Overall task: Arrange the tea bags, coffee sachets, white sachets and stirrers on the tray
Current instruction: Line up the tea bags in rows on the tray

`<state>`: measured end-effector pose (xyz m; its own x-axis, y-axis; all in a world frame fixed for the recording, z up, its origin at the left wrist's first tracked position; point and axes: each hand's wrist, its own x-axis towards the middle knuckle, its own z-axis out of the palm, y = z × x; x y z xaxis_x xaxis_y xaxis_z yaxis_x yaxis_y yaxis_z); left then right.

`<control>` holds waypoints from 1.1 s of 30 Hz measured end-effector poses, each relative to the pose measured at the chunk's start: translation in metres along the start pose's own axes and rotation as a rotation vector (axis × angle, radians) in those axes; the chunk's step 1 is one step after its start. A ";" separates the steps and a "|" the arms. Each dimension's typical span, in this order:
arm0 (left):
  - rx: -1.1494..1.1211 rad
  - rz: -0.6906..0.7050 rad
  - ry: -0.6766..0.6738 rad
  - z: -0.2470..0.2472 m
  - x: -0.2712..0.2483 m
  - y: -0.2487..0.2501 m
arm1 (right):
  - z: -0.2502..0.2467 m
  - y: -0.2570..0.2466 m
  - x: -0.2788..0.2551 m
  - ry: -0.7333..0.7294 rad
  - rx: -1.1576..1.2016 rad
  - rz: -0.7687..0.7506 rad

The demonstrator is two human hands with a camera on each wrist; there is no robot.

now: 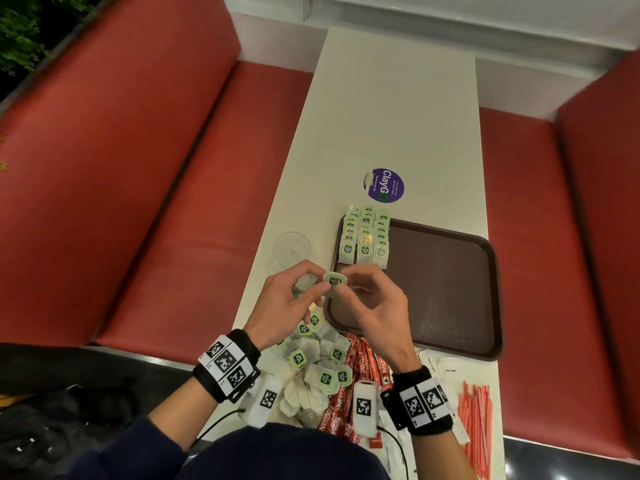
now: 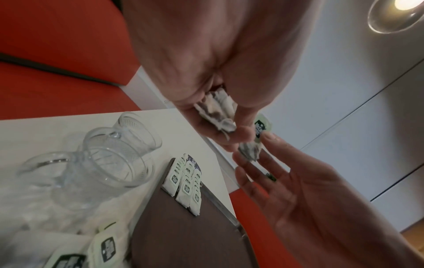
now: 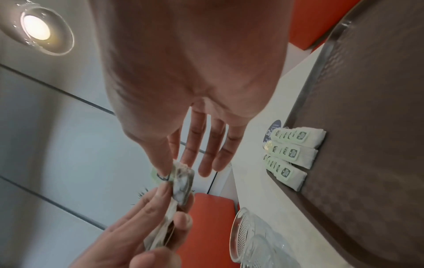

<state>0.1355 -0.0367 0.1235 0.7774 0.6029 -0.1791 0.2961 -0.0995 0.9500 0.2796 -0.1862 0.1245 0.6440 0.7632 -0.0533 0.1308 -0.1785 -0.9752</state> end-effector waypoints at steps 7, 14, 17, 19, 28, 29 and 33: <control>-0.113 -0.115 0.070 0.005 0.001 -0.008 | -0.003 0.035 0.034 0.195 -0.117 0.072; -0.263 -0.196 0.099 -0.008 -0.013 -0.011 | 0.015 0.116 0.094 0.181 -0.299 0.202; -0.272 -0.208 0.133 -0.014 -0.018 -0.015 | 0.024 0.125 0.102 0.190 -0.330 0.192; -0.296 -0.216 0.152 -0.017 -0.021 -0.017 | 0.027 0.130 0.105 0.228 -0.352 0.166; -0.367 -0.224 0.145 -0.020 -0.028 -0.020 | 0.037 0.136 0.107 0.315 -0.492 0.211; -0.377 -0.224 0.140 -0.020 -0.028 -0.020 | 0.038 0.133 0.106 0.321 -0.500 0.221; -0.413 -0.215 0.099 -0.021 -0.027 -0.021 | 0.042 0.127 0.104 0.239 -0.600 0.193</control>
<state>0.0968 -0.0342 0.1141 0.6605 0.6498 -0.3762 0.1832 0.3465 0.9200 0.3316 -0.1036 -0.0139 0.8381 0.5366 -0.0984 0.3481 -0.6649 -0.6608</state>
